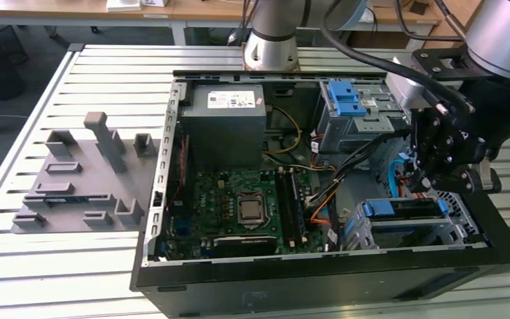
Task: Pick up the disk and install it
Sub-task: 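Insert the second disk wire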
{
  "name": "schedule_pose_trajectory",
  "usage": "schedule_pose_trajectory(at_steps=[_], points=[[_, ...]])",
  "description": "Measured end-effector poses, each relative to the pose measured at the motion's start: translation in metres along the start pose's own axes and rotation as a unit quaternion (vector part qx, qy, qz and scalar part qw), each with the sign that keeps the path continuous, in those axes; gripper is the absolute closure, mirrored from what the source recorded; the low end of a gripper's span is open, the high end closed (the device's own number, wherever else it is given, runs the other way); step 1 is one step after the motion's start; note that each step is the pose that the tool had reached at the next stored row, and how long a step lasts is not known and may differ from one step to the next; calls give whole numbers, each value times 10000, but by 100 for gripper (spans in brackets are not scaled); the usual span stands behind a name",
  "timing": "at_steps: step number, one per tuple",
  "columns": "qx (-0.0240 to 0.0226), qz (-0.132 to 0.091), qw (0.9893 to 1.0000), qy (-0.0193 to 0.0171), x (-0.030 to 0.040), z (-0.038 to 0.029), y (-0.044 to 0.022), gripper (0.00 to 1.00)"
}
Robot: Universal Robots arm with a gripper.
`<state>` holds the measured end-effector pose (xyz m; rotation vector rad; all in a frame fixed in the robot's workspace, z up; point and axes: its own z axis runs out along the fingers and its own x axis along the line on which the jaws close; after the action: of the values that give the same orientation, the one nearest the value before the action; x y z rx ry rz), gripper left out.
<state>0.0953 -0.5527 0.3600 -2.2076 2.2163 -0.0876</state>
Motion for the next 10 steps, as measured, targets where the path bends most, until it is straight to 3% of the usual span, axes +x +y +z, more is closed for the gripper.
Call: schedule_pose_trajectory(at_steps=[4,10], points=[[0,0,10000,-1,2,-18,84,89],[0,0,10000,-3,2,-121,104,89]])
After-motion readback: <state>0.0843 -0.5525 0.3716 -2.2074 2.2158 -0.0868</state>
